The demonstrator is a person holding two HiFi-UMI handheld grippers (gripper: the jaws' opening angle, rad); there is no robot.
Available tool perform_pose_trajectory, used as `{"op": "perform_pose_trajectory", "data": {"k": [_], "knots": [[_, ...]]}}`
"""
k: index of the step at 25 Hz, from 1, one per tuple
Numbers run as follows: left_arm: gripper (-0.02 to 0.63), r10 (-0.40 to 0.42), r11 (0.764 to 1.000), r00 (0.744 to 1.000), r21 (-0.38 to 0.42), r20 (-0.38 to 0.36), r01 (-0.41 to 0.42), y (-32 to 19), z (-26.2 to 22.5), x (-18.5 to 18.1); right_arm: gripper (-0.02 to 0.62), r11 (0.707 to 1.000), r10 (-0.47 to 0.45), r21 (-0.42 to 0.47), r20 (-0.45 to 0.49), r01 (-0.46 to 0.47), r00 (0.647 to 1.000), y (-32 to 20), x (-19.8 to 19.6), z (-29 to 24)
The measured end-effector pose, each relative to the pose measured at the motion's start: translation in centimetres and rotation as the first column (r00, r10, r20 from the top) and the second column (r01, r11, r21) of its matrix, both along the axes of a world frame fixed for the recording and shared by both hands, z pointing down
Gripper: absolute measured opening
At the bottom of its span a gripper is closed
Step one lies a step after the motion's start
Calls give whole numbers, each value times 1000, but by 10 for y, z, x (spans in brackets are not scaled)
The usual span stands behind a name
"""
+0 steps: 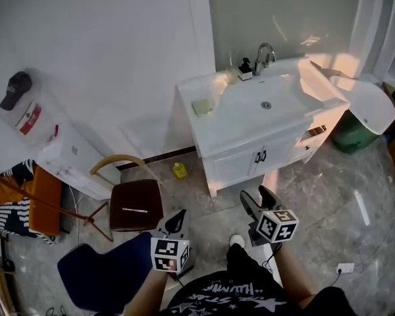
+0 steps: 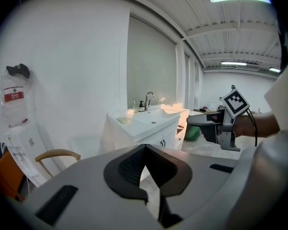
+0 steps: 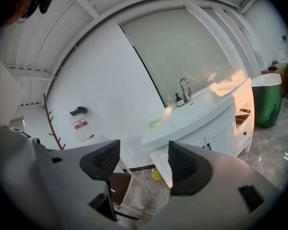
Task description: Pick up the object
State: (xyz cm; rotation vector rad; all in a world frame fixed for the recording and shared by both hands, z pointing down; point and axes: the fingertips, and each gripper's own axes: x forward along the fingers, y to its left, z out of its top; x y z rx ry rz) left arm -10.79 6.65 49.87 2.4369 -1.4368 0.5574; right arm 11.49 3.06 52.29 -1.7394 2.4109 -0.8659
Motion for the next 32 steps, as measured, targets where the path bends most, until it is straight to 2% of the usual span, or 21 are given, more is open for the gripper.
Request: {"op": "perform_pose_trajectory", "data": {"k": [4,7,17,24,32], "knots": [[15,-57,998,998,17,-6,57,-67,-6,24,302,999,-36,11,-1,36,999,-74,29,-8],[15,-103,995,995,9,0,103,-97,-5,33,302,997,-83,9,-5,83,997,-112,38,-8],[15,-190,981,982,-38,-12,190,-141,8,31,302,980,-198,-36,-25,197,980,-181,12,9],[15,-157,987,987,-45,-35,155,-216,16,25,302,985,-161,-65,-37,159,986,-233,7,17],[15,-75,995,996,-74,-50,71,-346,34,25,302,990,-108,-104,-73,100,991,-343,-5,28]]}}
